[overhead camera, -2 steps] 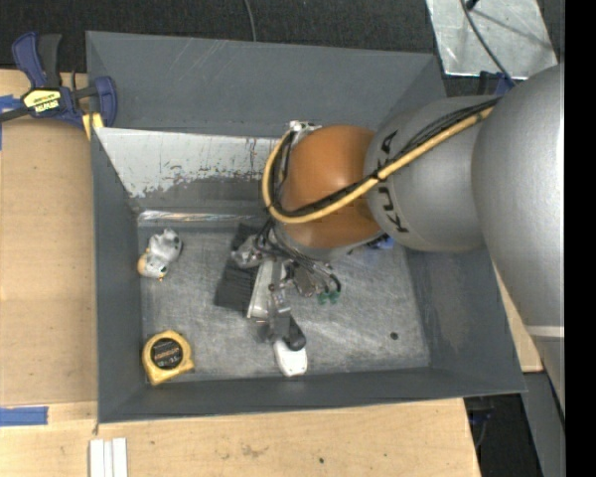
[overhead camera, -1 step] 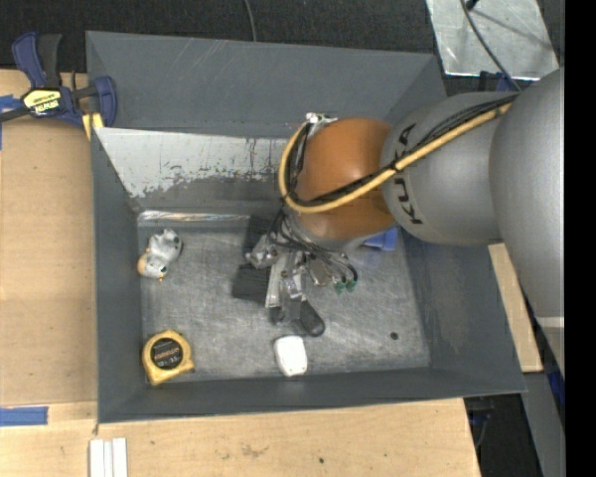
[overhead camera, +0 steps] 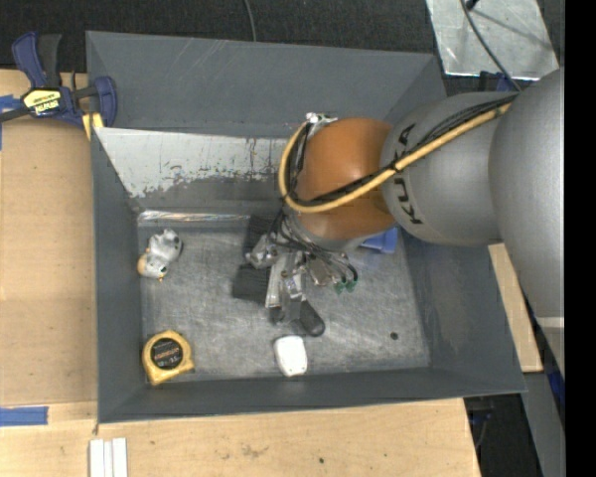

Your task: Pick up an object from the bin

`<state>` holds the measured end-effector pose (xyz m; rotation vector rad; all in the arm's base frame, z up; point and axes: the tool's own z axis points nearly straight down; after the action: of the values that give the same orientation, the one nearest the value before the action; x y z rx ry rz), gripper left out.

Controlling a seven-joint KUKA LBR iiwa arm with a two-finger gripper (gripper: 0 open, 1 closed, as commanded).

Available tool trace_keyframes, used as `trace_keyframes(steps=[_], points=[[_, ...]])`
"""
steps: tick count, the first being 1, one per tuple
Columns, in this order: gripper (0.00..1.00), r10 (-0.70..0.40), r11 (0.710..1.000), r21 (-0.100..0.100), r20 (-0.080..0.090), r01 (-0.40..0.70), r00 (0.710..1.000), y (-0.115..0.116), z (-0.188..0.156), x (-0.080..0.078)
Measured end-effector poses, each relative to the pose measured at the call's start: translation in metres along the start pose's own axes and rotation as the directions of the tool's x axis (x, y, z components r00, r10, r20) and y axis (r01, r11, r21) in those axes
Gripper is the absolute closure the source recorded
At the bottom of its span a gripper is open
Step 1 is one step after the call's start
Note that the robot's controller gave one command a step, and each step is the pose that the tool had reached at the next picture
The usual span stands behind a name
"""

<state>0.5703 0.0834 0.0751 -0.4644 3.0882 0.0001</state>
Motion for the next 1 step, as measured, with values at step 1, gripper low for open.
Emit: trace_keyframes(steps=[1], points=[[1.00,-0.061,0.998,-0.005,-0.023,0.061,0.998,-0.0004,-0.0365,0.0047]])
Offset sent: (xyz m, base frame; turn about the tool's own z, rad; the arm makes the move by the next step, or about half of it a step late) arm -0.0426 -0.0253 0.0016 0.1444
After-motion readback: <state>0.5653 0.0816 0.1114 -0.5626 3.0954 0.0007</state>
